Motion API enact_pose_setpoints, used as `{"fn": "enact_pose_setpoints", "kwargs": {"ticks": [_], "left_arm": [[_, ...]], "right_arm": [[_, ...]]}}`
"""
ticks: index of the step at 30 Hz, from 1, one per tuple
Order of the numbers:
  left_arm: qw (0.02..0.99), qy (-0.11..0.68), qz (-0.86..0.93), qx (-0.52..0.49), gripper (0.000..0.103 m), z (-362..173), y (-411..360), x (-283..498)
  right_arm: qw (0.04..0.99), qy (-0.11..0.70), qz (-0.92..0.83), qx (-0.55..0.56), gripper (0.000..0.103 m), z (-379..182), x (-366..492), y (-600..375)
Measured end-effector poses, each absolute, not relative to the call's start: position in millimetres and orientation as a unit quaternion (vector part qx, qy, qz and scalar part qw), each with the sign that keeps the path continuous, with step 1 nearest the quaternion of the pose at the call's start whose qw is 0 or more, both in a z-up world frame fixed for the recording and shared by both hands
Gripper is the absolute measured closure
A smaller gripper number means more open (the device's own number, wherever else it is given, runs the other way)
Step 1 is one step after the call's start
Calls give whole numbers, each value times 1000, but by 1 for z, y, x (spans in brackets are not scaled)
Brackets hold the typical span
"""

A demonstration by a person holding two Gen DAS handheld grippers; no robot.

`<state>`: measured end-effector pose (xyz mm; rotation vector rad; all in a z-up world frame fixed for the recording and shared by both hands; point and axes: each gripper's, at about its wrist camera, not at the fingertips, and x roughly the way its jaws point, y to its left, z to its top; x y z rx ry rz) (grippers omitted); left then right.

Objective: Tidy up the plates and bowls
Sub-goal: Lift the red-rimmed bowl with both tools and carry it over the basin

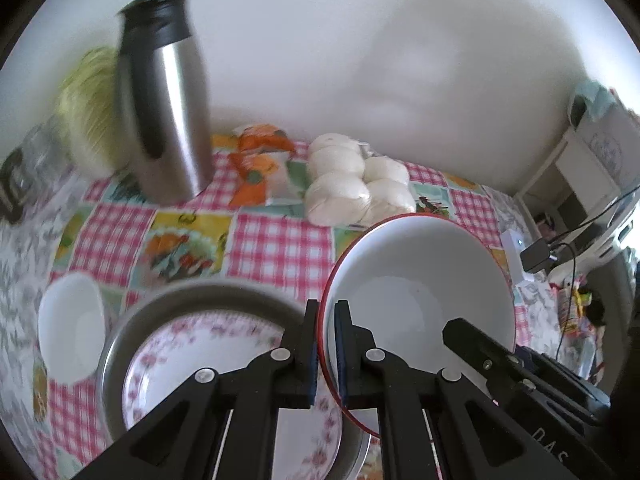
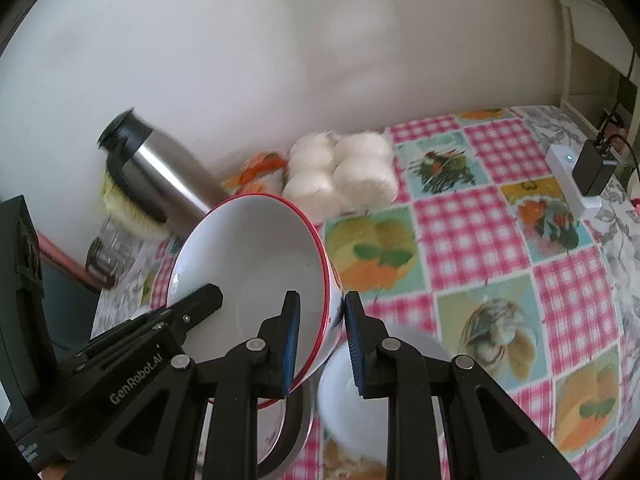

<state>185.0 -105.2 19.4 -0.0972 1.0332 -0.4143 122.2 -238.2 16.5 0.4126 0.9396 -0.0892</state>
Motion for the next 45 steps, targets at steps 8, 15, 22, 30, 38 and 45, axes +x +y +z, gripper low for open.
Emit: {"fn": "enact_pose_setpoints", "kwargs": {"ticks": [8, 15, 22, 30, 38, 45], "left_arm": [[843, 499, -170, -105, 94, 2, -48, 151], [839, 501, -162, -139, 95, -6, -14, 133], [832, 509, -159, -153, 95, -11, 6, 122], [827, 507, -168, -177, 94, -8, 23, 124], [828, 504, -169, -180, 94, -4, 28, 126], [828, 504, -165, -180, 93, -4, 32, 128]], "right_arm": [[860, 491, -21, 140, 79, 12, 107, -189], [853, 509, -8, 116, 79, 10, 92, -156], [847, 518, -1, 121, 79, 3, 79, -138], [851, 512, 3, 118, 79, 7, 78, -126], [852, 510, 8, 119, 79, 7, 82, -123], [848, 516, 14, 120, 79, 3, 85, -119]]}}
